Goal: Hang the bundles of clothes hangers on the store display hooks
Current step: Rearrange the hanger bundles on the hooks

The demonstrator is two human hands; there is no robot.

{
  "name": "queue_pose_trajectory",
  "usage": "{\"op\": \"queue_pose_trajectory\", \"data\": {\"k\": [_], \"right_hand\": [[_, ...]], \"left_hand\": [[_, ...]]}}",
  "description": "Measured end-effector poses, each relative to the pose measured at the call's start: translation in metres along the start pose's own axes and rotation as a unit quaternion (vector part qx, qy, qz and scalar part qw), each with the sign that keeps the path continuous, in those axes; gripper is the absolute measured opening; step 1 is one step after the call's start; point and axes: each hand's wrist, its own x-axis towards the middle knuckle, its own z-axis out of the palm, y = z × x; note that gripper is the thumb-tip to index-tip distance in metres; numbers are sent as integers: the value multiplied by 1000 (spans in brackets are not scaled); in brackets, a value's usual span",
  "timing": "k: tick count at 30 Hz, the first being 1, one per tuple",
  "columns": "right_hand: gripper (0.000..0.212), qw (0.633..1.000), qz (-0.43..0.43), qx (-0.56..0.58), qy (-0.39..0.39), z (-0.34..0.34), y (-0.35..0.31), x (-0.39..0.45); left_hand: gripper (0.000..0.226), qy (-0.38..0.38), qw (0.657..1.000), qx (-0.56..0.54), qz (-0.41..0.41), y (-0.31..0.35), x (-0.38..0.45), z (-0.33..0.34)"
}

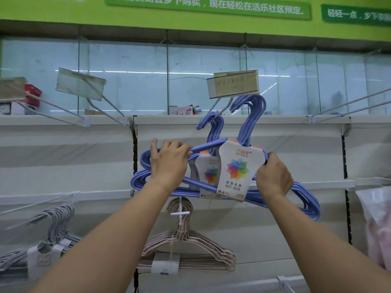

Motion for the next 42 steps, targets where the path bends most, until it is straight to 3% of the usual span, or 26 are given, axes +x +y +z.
{"op": "queue_pose_trajectory", "data": {"k": [4,12,15,18,21,26,33,42], "right_hand": [[13,1000,12,-1,13,-7,20,-13],[11,999,36,-20,7,-45,23,-47],[12,999,42,-15,22,-61,10,-64],[12,999,40,-20,28,-73,-9,-85],[11,998,34,-37,23,-82,-33,-107],[10,997,27,-67,10,-90,-63,-143],[11,994,-5,-87,-62,-84,-102,-189],[14,981,-103,-108,-124,-54,-173,-211]], "left_hand": [[33,-4,1000,18,23,15,-9,-6],[25,65,996,-3,62,22,-29,-35],[20,148,985,-8,89,12,-37,-47],[34,190,979,-35,71,-5,-52,-59],[41,163,983,-69,39,-25,-70,-72],[41,56,996,-55,33,-52,-95,-89],[8,126,991,-35,-10,-100,-118,-94],[18,123,988,18,-91,-181,-126,-117]]}}
